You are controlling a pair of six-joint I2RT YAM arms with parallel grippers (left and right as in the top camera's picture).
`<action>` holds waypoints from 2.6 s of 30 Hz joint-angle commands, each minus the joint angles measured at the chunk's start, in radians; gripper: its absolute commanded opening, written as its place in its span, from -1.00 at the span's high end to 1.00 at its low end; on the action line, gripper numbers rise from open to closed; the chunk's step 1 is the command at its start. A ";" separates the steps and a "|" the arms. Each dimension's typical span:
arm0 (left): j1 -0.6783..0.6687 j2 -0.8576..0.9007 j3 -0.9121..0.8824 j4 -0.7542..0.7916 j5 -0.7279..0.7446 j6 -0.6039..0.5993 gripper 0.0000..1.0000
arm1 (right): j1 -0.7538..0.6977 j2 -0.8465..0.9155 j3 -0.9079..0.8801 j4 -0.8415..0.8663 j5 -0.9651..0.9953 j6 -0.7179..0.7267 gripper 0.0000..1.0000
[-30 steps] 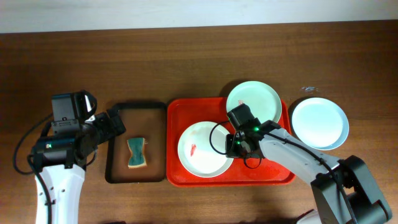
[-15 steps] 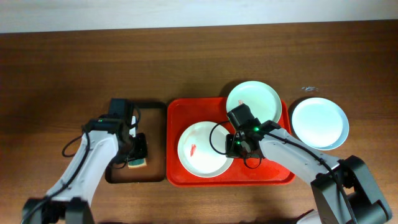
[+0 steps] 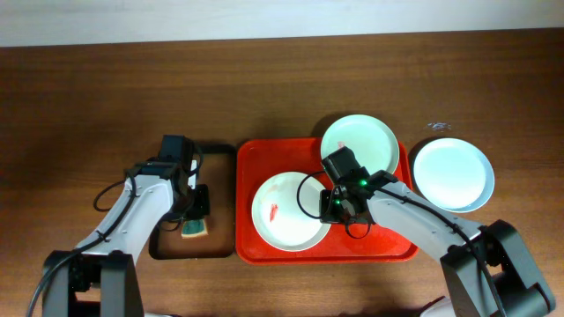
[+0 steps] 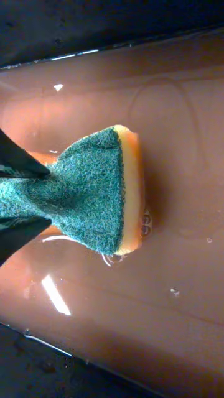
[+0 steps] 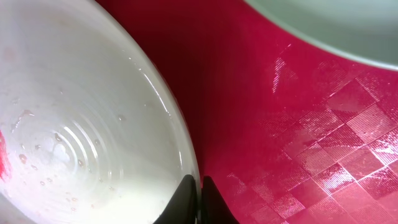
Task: Clean dirty plates on tray and stack at the side
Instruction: 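Grasp the sponge from the black tray with the left gripper, then scrub the center plate with the sponge in the left gripper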
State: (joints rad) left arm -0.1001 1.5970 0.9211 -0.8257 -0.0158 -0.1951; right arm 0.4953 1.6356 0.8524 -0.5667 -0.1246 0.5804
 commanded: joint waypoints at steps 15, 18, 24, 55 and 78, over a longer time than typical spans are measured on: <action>-0.002 0.008 -0.079 0.023 0.011 0.002 0.62 | 0.004 0.006 -0.010 0.003 0.009 0.003 0.91; -0.002 0.008 -0.087 0.035 0.011 0.002 0.70 | 0.004 0.006 -0.010 0.003 0.009 0.003 0.91; -0.002 -0.008 0.107 -0.053 0.012 0.003 1.00 | 0.004 0.006 -0.010 0.004 0.006 0.003 0.92; -0.113 -0.074 0.145 -0.032 0.008 0.059 1.00 | 0.004 0.006 -0.010 0.033 0.001 0.003 0.63; -0.172 -0.073 0.200 -0.096 -0.027 0.058 1.00 | 0.003 0.006 -0.010 0.058 -0.013 0.003 0.92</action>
State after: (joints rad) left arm -0.2676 1.5360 1.1000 -0.9215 -0.0349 -0.1520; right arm 0.4953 1.6360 0.8486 -0.5106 -0.1631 0.5797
